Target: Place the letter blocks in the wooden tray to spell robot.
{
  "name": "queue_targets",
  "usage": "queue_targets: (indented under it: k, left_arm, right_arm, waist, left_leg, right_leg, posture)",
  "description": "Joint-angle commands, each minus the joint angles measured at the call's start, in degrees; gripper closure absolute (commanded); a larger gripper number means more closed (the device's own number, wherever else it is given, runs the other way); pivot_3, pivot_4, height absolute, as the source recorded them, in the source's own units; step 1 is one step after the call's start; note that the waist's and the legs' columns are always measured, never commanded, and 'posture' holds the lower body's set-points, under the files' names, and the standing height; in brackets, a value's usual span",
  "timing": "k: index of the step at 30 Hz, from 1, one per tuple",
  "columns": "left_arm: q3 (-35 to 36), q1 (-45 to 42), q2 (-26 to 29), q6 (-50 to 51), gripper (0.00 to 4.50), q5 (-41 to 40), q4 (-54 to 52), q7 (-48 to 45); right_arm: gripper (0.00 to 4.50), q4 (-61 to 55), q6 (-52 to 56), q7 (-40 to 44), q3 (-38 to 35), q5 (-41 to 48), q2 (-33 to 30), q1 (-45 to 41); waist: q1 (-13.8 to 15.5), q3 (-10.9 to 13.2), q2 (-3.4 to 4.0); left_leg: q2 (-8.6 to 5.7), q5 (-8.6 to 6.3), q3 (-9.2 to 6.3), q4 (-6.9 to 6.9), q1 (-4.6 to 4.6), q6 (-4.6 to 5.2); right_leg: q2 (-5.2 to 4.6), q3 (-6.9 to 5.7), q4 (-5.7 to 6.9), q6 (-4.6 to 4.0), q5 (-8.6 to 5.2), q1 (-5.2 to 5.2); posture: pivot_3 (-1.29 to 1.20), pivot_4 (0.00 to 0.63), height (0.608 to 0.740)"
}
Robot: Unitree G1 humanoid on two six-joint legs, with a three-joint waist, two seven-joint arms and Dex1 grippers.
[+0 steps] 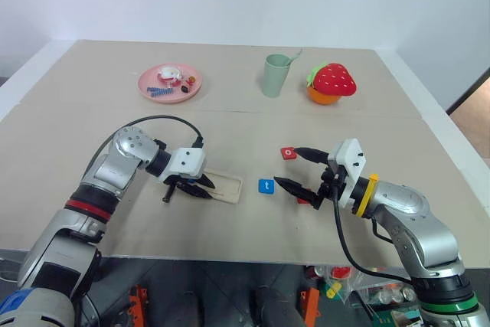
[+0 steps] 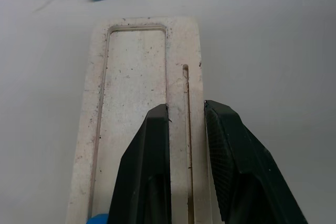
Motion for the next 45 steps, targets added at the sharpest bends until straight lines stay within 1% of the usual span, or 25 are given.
queue_targets:
  k: [1, 6, 13, 17, 30, 37, 45]
  left_arm:
    - [-0.83, -2.68, -1.51, -1.93, 4.05, -0.19, -0.77, -1.2]
    - [-2.5, -5.1, -4.3, -2.23, 4.05, 1.2, 0.53, -0.82]
    - [-4.86, -7.64, -5.87, -6.67, 4.05, 4.16, 5.6, -1.64]
    - [-6.39, -7.66, -5.22, -6.26, 4.05, 2.84, 4.74, -1.89]
    - [-5.44, -8.51, -4.84, -6.36, 4.05, 2.99, 6.76, -1.87]
    - [-5.59, -7.21, -2.13, -6.95, 4.05, 2.68, 6.3, -1.89]
    - [-5.51, -6.9, -2.93, -6.78, 4.05, 2.87, 5.84, -1.78]
  right_arm:
    - [0.0, -1.71, -1.06, -1.2, -2.26, 0.06, 0.07, 0.05]
    - [0.0, -2.05, -1.08, -2.12, -2.59, -0.05, 0.06, 0.54]
    - [0.0, -2.29, -0.97, -2.87, -2.31, 0.04, 0.25, 0.76]
    - [0.0, -2.39, -0.85, -3.15, -2.0, 0.04, 0.47, 0.75]
    - [0.0, -2.39, -0.47, -3.84, -1.72, 0.17, 0.89, 0.48]
    - [0.0, -2.58, -0.33, -3.95, -1.89, 0.19, 0.93, 0.98]
    - [0.0, -2.14, -0.38, -3.89, -1.51, -0.01, 1.05, 0.39]
  waist:
    - [0.0, 0.0, 0.0]
    - [0.0, 0.0, 0.0]
    - [-0.09, 0.0, 0.0]
    - [-0.06, 0.0, 0.0]
    - [-0.06, 0.0, 0.0]
    - [-0.06, 0.0, 0.0]
    - [-0.04, 0.0, 0.0]
  left_leg:
    - [0.0, 0.0, -0.01, 0.01, 0.0, 0.0]
    - [-0.01, 0.0, -0.01, 0.05, -0.01, 0.0]
    - [0.0, 0.0, -0.03, 0.05, 0.01, 0.03]
    - [0.0, 0.0, -0.02, 0.05, 0.0, 0.03]
    - [0.0, 0.01, -0.03, 0.05, 0.0, 0.03]
    - [0.02, 0.01, -0.05, 0.05, 0.01, 0.04]
    - [0.0, 0.01, -0.05, 0.08, -0.01, 0.04]
  right_leg:
    - [0.0, 0.0, 0.0, 0.0, 0.0, 0.0]
    - [0.0, 0.0, 0.01, 0.01, 0.01, 0.02]
    - [0.05, 0.0, 0.02, 0.0, 0.01, 0.02]
    - [0.05, 0.02, 0.02, 0.0, 0.01, 0.02]
    - [0.05, 0.01, 0.02, 0.0, 0.01, 0.02]
    - [0.07, 0.0, 0.05, -0.01, 0.02, 0.01]
    - [0.05, -0.01, 0.05, -0.01, 0.02, 0.02]
  posture:
    - [0.0, 0.15, 0.74]
    - [0.0, 0.15, 0.74]
    - [0.0, 0.15, 0.74]
    - [0.0, 0.15, 0.74]
    - [0.0, 0.15, 0.74]
    - [0.0, 0.15, 0.74]
    - [0.0, 0.15, 0.74]
